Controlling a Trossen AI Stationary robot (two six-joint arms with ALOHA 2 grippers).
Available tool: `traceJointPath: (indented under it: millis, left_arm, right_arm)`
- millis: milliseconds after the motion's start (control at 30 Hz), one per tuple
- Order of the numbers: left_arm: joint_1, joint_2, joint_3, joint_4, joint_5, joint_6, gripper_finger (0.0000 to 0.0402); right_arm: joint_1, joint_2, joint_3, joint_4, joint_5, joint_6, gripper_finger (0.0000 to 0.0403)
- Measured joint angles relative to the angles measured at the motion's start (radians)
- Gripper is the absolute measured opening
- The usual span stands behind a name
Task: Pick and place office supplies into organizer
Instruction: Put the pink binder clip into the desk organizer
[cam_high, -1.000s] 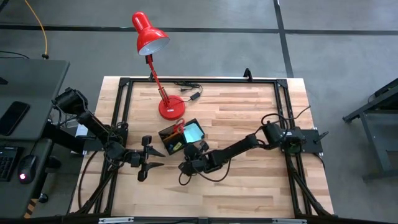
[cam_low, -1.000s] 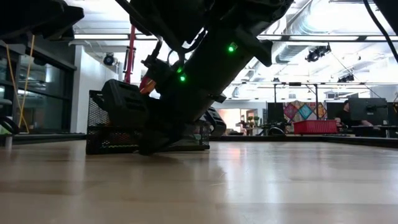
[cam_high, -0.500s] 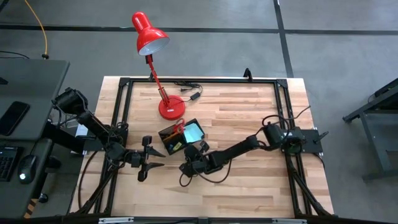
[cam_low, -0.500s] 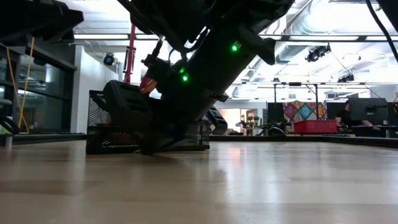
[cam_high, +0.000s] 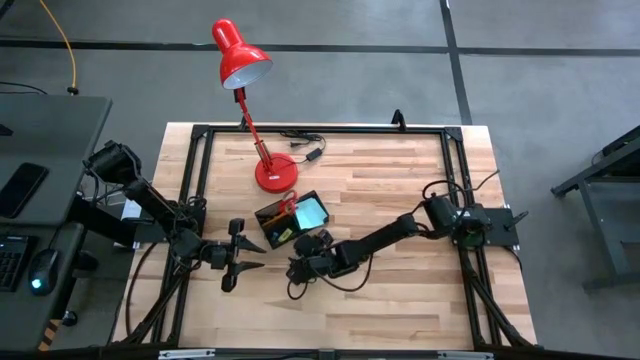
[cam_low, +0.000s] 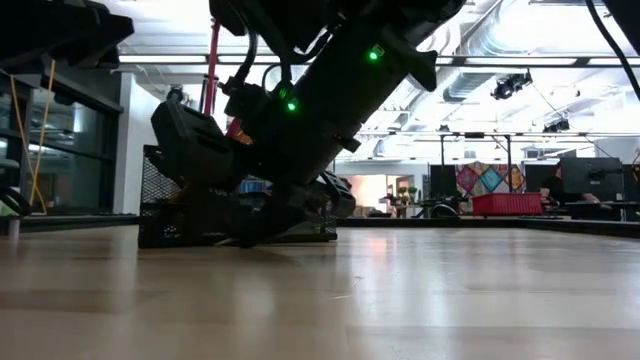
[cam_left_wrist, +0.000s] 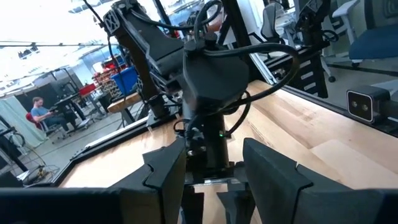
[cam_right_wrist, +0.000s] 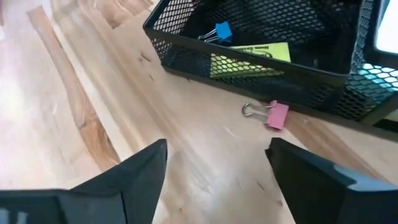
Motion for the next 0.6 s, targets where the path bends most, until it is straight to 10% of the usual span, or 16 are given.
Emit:
traceJointPath:
  millis: [600]
  left_arm:
    - [0.0, 0.0, 0.0, -0.005, 0.004, -0.015, 0.0152]
  right_arm:
    - [-0.052, 0.001, 0.002, -0.032, 0.04, -0.007, 0.0248]
